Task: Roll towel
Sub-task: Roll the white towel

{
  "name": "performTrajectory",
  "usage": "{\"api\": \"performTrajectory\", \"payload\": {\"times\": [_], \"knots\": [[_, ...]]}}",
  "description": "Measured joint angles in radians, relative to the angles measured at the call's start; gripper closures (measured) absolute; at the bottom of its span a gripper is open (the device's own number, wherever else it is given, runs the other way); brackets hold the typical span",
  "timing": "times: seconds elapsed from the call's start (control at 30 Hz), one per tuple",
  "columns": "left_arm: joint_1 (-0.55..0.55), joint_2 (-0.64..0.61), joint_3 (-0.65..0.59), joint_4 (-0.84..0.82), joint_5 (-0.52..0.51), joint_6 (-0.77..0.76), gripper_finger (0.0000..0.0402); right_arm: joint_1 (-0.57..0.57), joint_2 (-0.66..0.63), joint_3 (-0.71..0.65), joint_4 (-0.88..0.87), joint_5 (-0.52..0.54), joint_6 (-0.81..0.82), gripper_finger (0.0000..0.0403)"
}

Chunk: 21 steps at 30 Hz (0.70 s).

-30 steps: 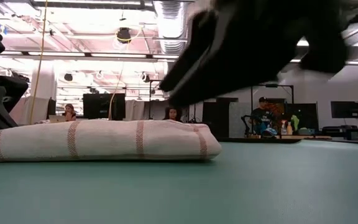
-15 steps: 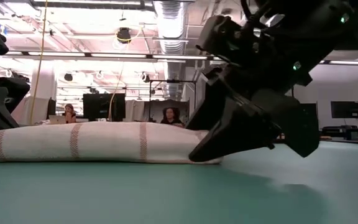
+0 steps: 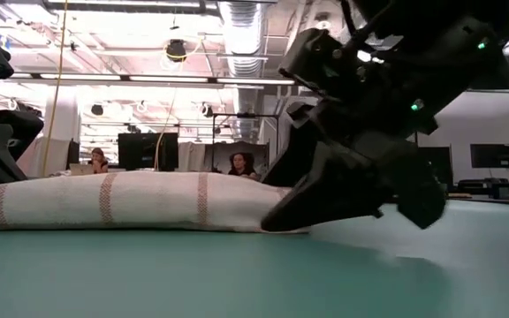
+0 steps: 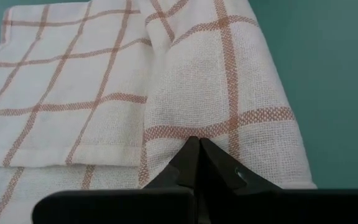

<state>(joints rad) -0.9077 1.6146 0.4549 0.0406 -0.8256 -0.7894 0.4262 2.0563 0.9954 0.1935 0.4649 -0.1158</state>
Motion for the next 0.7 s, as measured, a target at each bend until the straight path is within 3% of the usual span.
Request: {"api": "performTrajectory", "payload": {"times": [0.3, 0.7], "knots": [[0.001, 0.0, 0.0, -0.003, 0.006, -0.017, 0.0401, 0.01, -0.087, 0.002, 0.107, -0.04, -0.072, 0.0117], [0.001, 0.0, -0.001, -0.004, 0.006, -0.019, 0.0401, 0.036, -0.069, 0.005, 0.154, -0.047, -0.036, 0.0116]]}}
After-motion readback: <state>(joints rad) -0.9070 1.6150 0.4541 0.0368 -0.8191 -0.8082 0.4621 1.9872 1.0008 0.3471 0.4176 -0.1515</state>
